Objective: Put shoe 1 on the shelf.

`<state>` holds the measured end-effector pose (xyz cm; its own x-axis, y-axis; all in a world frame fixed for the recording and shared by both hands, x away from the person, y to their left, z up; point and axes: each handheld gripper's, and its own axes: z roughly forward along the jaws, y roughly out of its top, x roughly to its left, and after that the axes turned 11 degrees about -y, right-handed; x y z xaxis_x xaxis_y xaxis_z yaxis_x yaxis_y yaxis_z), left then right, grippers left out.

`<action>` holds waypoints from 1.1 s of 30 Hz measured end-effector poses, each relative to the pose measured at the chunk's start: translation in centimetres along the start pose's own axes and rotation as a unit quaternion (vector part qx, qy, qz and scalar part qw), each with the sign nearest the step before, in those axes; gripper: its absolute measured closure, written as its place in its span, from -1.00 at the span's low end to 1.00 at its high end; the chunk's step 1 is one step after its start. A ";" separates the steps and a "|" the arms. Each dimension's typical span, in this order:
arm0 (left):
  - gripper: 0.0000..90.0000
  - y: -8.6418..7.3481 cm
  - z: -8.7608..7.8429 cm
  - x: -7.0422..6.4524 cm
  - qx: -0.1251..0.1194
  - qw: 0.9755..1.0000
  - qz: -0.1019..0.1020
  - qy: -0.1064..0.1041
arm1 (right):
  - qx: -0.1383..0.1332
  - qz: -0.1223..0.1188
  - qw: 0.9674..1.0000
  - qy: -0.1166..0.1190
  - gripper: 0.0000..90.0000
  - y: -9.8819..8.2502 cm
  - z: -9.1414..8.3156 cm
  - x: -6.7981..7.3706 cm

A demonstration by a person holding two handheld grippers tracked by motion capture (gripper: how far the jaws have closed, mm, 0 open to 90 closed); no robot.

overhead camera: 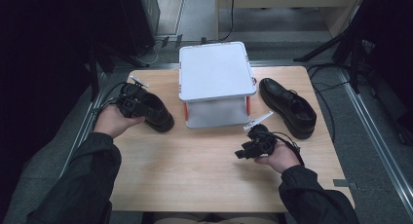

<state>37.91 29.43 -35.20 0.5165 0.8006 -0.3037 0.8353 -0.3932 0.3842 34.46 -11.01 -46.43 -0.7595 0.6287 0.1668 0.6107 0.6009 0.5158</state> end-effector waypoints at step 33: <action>0.69 2.3 4.7 1.7 0.043 0.999 -0.029 0.005 | 0.013 -0.003 1.000 0.007 0.14 -0.1 0.4 0.1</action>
<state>41.60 27.79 -38.91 0.4661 0.8268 -0.3148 0.8768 -0.3839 0.2897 34.42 -10.76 -46.83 -0.7661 0.6184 0.1751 0.6116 0.6178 0.4943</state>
